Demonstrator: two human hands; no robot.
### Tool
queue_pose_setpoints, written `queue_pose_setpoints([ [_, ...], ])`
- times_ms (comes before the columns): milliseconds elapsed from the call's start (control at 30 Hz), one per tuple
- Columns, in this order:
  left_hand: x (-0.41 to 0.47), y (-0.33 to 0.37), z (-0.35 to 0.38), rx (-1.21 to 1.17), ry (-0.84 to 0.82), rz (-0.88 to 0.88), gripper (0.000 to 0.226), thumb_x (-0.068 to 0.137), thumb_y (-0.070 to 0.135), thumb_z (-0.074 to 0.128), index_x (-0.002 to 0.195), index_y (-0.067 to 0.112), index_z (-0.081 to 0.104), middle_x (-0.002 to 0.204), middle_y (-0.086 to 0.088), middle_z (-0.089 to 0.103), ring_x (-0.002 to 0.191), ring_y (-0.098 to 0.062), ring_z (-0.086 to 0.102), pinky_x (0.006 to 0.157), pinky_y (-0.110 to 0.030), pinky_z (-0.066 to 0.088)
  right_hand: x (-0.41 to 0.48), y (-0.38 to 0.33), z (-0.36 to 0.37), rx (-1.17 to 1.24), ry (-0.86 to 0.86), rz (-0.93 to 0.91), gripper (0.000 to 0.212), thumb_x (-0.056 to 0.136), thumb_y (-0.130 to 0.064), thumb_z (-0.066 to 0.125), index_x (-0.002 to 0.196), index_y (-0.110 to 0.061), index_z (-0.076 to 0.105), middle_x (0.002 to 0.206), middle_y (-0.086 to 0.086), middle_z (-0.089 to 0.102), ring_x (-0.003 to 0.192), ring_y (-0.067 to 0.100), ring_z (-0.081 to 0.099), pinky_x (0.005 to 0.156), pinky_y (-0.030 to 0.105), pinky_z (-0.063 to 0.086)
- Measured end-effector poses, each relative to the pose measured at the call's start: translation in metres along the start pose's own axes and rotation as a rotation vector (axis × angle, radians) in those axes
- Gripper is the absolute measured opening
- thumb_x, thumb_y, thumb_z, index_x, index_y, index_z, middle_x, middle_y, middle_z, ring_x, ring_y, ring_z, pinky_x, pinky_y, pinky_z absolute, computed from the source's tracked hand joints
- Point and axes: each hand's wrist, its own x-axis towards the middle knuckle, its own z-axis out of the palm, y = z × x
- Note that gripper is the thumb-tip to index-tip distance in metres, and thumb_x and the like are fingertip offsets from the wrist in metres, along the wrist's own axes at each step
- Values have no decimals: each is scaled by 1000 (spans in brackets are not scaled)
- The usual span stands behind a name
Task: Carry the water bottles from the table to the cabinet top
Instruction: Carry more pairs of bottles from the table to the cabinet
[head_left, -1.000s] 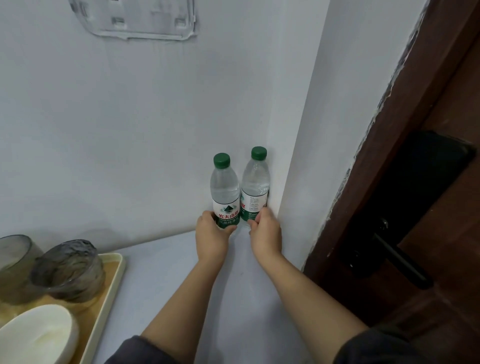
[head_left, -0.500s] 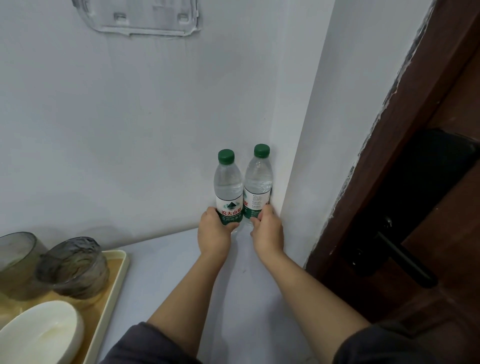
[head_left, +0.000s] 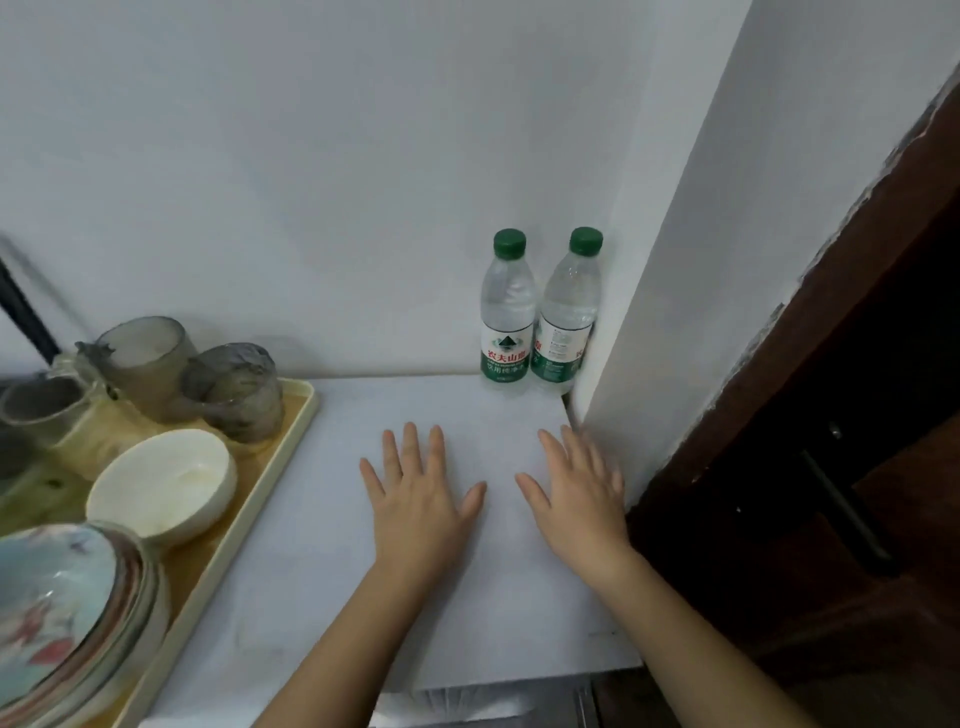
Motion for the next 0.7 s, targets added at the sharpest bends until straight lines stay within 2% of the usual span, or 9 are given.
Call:
queue_pose_setpoints([
  [100, -46, -9, -4, 1, 52, -81, 98, 72, 71, -3, 156, 22, 7, 163, -8, 0, 149, -31, -10, 116, -54, -7, -20, -2, 3, 12, -98, -105, 67, 99, -55, 33, 156, -29, 11, 166, 3, 2, 152, 26, -7, 117, 58, -5],
  [200, -94, -17, 1, 30, 82, -208, 94, 77, 71, 0, 155, 21, 11, 163, -9, 3, 150, -30, -7, 116, -52, -8, -39, -10, 6, 33, -168, -240, 67, 99, -56, 34, 156, -30, 9, 166, 2, -1, 151, 26, -11, 117, 59, -8],
  [333, -163, -24, 8, -13, 133, -416, 84, 86, 69, 17, 151, 17, 29, 160, -12, 22, 149, -33, 9, 116, -54, 3, -64, -22, 11, 60, -239, -435, 67, 99, -55, 34, 156, -31, 9, 166, 0, -2, 151, 25, -12, 116, 59, -9],
  [400, -200, -24, 12, -43, 165, -522, 84, 86, 69, 18, 152, 18, 28, 160, -10, 20, 149, -32, 7, 116, -51, 1, -75, -30, 13, 68, -263, -520, 67, 98, -54, 34, 156, -30, 10, 166, 2, -2, 151, 26, -12, 116, 59, -10],
  [500, -253, -21, 17, -123, 194, -717, 88, 81, 72, 13, 154, 24, 16, 163, -4, 8, 150, -25, -5, 116, -45, -8, -94, -47, 15, 61, -307, -658, 68, 98, -54, 33, 156, -29, 8, 165, 4, -3, 151, 26, -15, 115, 59, -13],
  [700, -338, -14, 32, -182, 242, -1020, 89, 80, 71, 11, 154, 22, 19, 162, -7, 12, 150, -27, -4, 116, -45, -9, -152, -91, 25, -35, -416, -1030, 69, 97, -58, 26, 156, -31, 4, 165, 2, -9, 149, 26, -20, 113, 58, -17],
])
